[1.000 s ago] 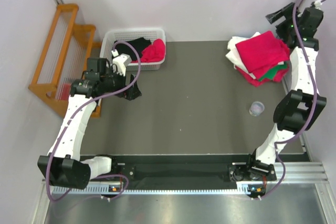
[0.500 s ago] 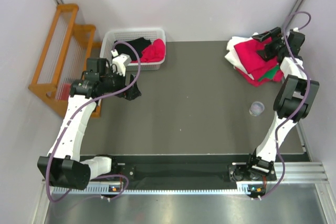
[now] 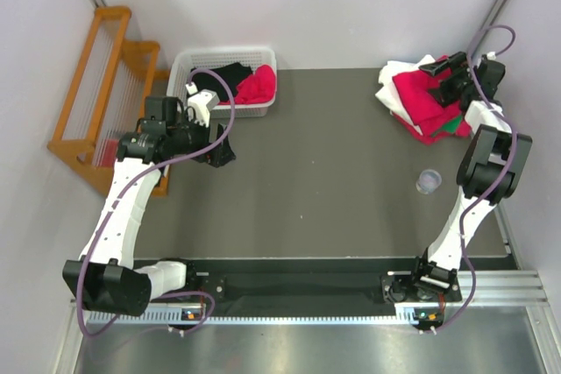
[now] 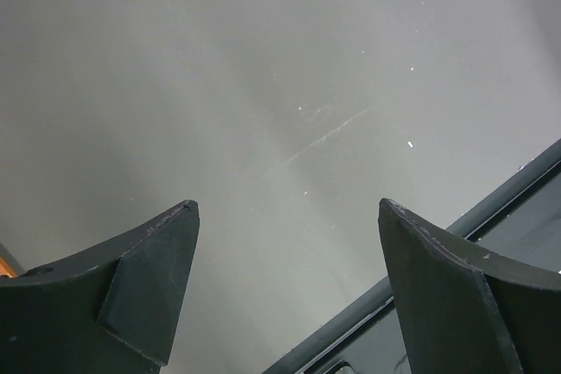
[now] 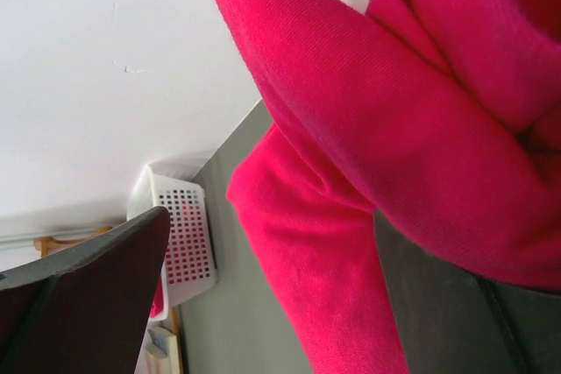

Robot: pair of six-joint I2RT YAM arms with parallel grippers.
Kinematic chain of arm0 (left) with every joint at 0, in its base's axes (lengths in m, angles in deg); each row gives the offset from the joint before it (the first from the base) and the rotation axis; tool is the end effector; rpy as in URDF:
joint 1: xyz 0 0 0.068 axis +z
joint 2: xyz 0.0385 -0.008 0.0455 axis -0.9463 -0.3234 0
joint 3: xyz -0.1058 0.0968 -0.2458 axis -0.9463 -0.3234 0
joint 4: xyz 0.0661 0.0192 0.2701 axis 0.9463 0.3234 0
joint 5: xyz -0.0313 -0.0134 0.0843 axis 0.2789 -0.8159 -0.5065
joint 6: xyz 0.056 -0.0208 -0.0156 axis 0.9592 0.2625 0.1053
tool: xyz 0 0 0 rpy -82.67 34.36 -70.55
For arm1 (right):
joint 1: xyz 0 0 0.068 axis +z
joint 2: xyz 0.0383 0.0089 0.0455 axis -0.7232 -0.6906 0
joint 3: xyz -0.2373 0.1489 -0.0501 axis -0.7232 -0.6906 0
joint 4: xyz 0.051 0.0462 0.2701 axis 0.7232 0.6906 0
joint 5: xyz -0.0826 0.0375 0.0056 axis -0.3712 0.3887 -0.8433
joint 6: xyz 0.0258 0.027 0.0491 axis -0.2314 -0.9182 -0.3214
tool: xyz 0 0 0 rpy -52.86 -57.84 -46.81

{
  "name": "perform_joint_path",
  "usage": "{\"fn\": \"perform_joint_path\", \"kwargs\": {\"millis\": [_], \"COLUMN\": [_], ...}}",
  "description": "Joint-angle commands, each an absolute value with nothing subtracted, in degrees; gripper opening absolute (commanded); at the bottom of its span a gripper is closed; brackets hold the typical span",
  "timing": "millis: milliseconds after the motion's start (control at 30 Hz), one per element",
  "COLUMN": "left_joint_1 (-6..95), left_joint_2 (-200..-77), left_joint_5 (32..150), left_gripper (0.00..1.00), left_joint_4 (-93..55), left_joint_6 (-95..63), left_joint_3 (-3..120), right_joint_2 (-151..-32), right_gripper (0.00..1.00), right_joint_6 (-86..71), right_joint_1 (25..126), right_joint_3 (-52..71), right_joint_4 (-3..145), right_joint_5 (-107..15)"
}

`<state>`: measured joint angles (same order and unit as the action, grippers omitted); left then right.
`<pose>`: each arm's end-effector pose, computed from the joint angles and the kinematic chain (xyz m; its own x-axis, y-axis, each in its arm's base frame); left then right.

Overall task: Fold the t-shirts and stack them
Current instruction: Neatly place the folded tshirt to the corner

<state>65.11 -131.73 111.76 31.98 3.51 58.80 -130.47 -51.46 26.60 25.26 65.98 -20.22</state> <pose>0.2564 -0.0498 0.3655 -0.6457 0.1828 -0.7414 0.5168 0.8193 -0.2481 0.4998 -0.1522 0.2346 -0.3836 0.8297 -0.4055 0.1764 0.4969 0.8497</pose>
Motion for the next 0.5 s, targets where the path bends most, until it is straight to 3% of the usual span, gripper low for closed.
{"fn": "perform_joint_path", "kwargs": {"millis": [0, 233, 467], "left_joint_1": [65.3, 65.3, 65.4], "left_joint_2": [-130.3, -130.7, -130.7], "left_joint_5": [111.6, 112.1, 111.6], "left_gripper": [0.88, 0.88, 0.88], "left_joint_4": [31.7, 31.5, 31.4], "left_joint_6": [4.1, 3.7, 3.8], "left_joint_3": [59.8, 59.4, 58.7], "right_joint_2": [-132.5, -129.9, -134.8], "right_gripper": [1.00, 1.00, 1.00], "right_joint_6": [-48.5, -50.6, -52.7], "right_joint_1": [26.2, 26.4, 25.8], "right_joint_3": [25.6, 38.6, 43.0], "right_joint_4": [71.2, 69.0, 68.9], "right_joint_5": [-21.9, -15.3, -15.3]}}
